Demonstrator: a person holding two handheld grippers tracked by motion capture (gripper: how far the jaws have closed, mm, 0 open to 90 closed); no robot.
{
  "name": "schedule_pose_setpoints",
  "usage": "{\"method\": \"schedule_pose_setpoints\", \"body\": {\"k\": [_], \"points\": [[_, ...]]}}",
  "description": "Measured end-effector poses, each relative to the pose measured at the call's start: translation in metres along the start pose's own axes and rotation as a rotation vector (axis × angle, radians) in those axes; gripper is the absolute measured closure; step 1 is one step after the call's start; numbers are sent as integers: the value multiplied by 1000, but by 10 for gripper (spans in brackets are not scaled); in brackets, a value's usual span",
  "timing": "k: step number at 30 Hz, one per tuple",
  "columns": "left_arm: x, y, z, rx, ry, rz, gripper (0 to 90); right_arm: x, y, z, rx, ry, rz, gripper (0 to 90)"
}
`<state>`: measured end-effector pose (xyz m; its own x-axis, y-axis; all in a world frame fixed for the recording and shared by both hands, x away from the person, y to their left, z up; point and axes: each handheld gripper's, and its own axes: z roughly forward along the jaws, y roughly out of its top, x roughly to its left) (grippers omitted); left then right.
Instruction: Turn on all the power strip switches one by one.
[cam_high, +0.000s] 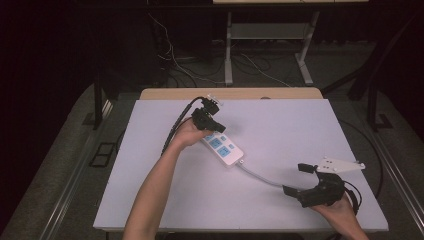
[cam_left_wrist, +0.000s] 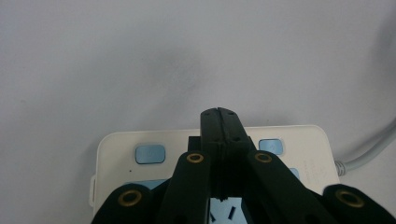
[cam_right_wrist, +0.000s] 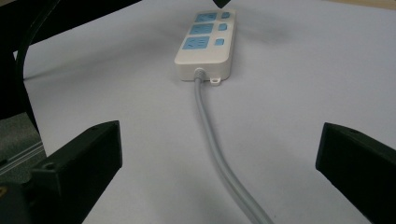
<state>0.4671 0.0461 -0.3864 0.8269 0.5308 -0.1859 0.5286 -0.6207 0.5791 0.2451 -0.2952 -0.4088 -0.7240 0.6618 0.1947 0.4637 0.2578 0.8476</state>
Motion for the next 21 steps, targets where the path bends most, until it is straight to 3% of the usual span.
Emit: {"method": "schedule_pose_setpoints", "body": {"k": [10,16,21], "points": [[-1,-2,10,31,7,18,897,0,0,0,3,-2,-4,4],[2,-6,16,44,5,8,896,0,0,0,4,-2,-4,5],[3,-9,17,16,-14,-17,897,-1,0,-1,2,-4,-3,4]]}}
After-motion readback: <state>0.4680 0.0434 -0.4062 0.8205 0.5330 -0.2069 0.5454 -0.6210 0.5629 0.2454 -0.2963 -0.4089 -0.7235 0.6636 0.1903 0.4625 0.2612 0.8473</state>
